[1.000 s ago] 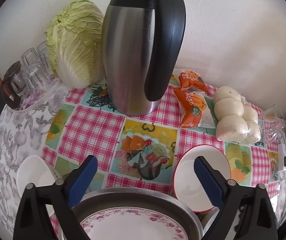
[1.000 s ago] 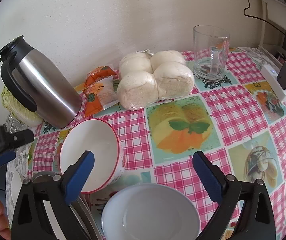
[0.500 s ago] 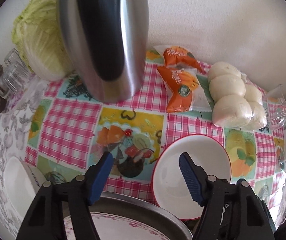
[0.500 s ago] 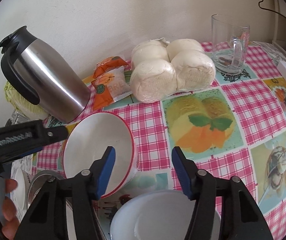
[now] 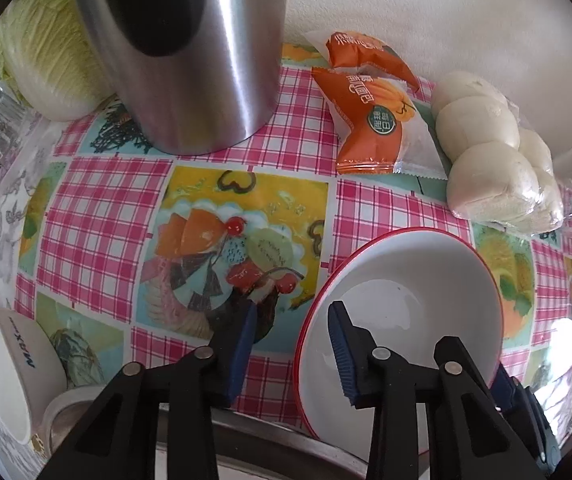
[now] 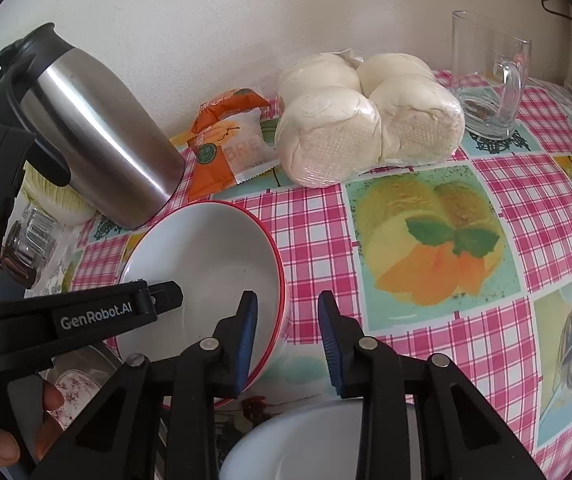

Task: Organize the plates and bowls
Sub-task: 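Close both tools on the rim of the red-rimmed bowl, then lift the red-rimmed bowl with both tools toward the steel basin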

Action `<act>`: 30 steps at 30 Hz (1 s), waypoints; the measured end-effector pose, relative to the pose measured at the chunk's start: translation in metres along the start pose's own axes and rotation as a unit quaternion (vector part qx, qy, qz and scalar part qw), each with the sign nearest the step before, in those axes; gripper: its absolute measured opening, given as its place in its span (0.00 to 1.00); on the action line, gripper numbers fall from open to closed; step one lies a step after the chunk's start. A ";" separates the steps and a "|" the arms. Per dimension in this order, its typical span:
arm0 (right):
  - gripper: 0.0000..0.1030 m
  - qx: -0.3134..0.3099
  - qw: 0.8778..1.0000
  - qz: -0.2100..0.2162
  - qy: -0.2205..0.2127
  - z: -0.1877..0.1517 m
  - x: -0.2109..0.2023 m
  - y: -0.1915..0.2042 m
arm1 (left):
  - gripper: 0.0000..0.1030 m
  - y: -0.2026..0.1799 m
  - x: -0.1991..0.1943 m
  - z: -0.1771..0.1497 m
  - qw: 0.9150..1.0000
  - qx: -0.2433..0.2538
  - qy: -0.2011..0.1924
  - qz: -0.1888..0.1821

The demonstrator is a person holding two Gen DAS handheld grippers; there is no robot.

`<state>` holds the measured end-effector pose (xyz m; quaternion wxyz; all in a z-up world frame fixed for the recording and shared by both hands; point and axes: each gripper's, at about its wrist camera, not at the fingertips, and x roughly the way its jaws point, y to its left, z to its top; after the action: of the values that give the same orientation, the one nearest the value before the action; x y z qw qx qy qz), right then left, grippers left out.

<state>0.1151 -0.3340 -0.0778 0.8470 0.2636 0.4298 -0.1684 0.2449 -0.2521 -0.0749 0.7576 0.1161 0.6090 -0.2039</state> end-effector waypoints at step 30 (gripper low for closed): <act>0.13 0.016 0.999 -0.003 -0.043 0.003 -0.023 -0.017 | 0.15 -0.039 -0.041 -0.020 0.995 0.040 -0.071 -0.053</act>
<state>0.0949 -0.3476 -0.0624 0.8598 0.2682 0.3913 -0.1889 0.2026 -0.2710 -0.0373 0.7820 0.0992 0.5501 -0.2757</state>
